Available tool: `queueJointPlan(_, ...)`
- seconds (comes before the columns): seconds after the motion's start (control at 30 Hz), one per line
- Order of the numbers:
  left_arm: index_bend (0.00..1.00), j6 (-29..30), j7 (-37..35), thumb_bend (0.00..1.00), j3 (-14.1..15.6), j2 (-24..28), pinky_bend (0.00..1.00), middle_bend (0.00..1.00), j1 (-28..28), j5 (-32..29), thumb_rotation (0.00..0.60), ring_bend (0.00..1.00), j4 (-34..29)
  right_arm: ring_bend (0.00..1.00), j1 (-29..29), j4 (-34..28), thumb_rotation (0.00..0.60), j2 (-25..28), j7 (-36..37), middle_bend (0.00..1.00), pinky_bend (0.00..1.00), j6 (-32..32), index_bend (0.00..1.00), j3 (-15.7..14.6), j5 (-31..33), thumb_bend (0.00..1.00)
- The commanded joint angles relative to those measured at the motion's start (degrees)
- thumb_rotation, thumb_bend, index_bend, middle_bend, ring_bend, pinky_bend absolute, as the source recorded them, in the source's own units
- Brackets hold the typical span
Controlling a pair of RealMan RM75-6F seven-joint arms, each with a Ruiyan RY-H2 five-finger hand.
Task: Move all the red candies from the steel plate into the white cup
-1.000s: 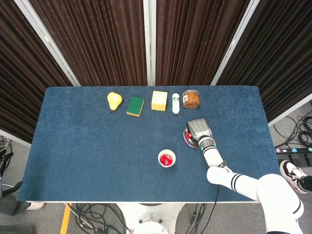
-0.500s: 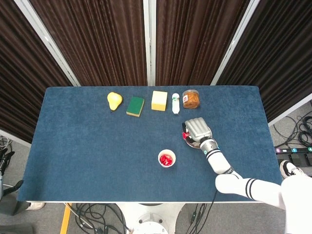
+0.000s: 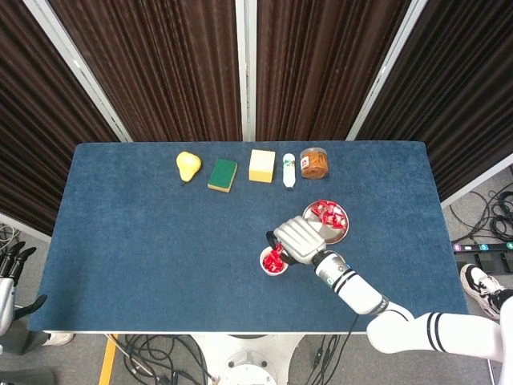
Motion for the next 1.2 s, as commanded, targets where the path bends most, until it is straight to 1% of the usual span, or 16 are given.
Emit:
queueJointPlan(0.03,0.22,-0.46,0.21,0.00,0.22,0.17,0.20,0.21,-0.28,0.23,0.600,0.21,-0.17,0.91,0.91,0.53,0.600,-1.23,-1.80,0.88,1.00,-0.59,0.55,-0.77,1.30,0.31)
queueJointPlan(0.27,0.22,-1.26,0.12,0.00,0.79,0.01,0.20,0.21,-0.72,0.80,0.600,0.21,-0.35,0.90,2.20,1.20,0.600,-3.01,-4.87,0.88,1.00,-0.71,0.51,-1.88,3.34,0.31)
queueJointPlan(0.4,0.22,-1.34,0.04,0.00,0.79,-0.05,0.20,0.21,-0.73,0.55,0.600,0.21,-0.27,0.90,2.58,1.25,0.600,-3.19,-5.52,0.88,1.00,-0.78,0.44,-2.25,3.93,0.30)
queueJointPlan(0.53,0.22,-1.29,-0.14,0.00,0.80,-0.09,0.20,0.21,-0.71,0.45,0.600,0.21,-0.10,0.90,2.51,0.94,0.600,-2.89,-5.69,0.88,1.00,-0.25,0.40,-2.56,3.85,0.30)
queueJointPlan(0.63,0.22,-1.28,-0.27,0.00,0.76,-0.19,0.20,0.21,-0.72,0.32,0.600,0.21,0.05,0.90,1.73,0.81,0.600,-1.74,-4.26,0.88,1.00,1.33,0.37,-1.68,3.89,0.30)
queueJointPlan(0.73,0.22,-1.37,-0.36,0.00,0.73,-0.28,0.20,0.21,-0.78,0.19,0.600,0.21,0.24,0.90,0.62,2.04,0.600,-0.14,-2.72,0.88,1.00,3.30,0.37,-0.53,4.82,0.30)
queueJointPlan(0.87,0.22,-1.40,-0.57,0.00,0.69,-0.46,0.20,0.21,-0.87,0.15,0.600,0.21,0.49,0.90,-0.68,5.93,0.600,1.45,-3.56,0.88,1.00,4.78,0.36,-0.91,7.78,0.30)
queueJointPlan(0.93,0.22,-1.55,-0.59,0.00,0.67,-0.57,0.20,0.21,-0.98,0.09,0.600,0.21,0.60,0.90,-1.10,8.97,0.600,1.41,-4.74,0.88,1.00,4.34,0.37,-1.74,10.68,0.27)
queueJointPlan(1.03,0.22,-1.82,-0.59,0.00,0.49,-0.78,0.20,0.21,-1.25,-0.06,0.600,0.21,0.62,0.90,-1.48,13.23,0.600,0.41,-5.42,0.88,1.00,3.00,0.39,-2.47,14.56,0.21)
queueJointPlan(1.2,0.22,-1.82,-0.11,0.00,0.38,-0.78,0.20,0.21,-1.44,-0.07,0.600,0.21,0.23,0.90,-1.42,20.17,0.600,-2.67,-5.71,0.88,1.00,-0.10,0.41,-3.44,17.47,0.20)
